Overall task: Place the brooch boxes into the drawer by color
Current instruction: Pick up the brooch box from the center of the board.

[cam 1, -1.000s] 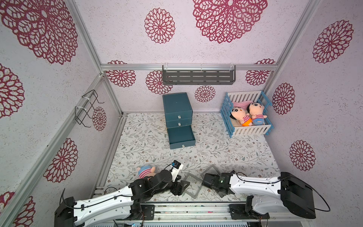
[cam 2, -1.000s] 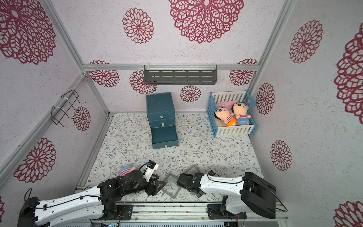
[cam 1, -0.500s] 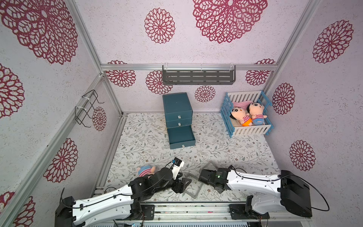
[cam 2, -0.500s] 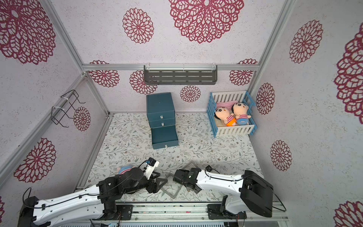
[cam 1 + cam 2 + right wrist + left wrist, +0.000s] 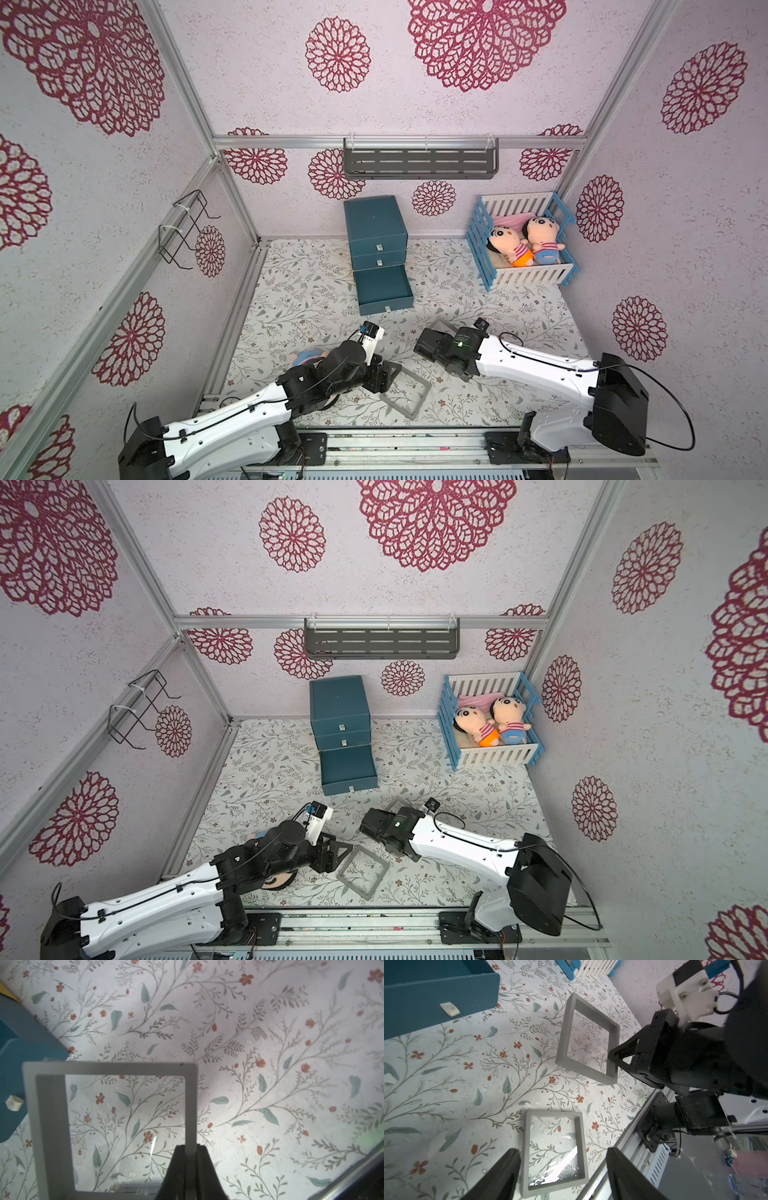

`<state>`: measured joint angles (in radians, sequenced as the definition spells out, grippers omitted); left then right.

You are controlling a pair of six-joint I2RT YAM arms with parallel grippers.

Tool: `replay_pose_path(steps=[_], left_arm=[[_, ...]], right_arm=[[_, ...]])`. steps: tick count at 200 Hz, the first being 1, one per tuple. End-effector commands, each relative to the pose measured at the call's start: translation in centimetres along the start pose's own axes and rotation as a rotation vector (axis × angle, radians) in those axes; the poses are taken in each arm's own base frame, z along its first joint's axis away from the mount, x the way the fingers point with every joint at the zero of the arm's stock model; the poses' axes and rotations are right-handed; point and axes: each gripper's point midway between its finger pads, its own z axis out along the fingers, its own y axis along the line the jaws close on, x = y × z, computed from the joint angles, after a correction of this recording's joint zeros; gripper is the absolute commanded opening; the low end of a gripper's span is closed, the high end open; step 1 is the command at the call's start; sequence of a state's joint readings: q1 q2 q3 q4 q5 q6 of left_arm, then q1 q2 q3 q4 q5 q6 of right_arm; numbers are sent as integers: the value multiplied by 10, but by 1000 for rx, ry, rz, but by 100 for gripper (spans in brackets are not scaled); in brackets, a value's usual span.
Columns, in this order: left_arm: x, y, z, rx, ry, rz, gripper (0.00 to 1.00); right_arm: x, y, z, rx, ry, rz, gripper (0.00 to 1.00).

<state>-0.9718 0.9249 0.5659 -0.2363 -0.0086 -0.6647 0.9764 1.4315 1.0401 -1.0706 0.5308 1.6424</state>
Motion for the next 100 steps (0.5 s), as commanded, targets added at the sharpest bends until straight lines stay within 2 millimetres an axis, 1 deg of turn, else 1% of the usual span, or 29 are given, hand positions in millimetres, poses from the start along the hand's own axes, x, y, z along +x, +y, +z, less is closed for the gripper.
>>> replay_pose_path(steps=[1, 38, 61, 82, 100], left_arm=[[-24, -3, -1, 5, -43, -33, 73], [-42, 15, 4, -81, -71, -91, 73], [-54, 24, 6, -125, -87, -120, 73], [-64, 32, 8, -166, -95, -136, 73], [-69, 46, 9, -235, -89, -159, 73]], right_arm=[[-26, 19, -6, -52, -67, -138, 0], [-53, 51, -8, -158, -94, -255, 0], [-66, 69, -7, -206, -106, -338, 0], [-73, 87, -3, -239, -106, -427, 0], [-76, 102, 0, -261, -97, -499, 0]])
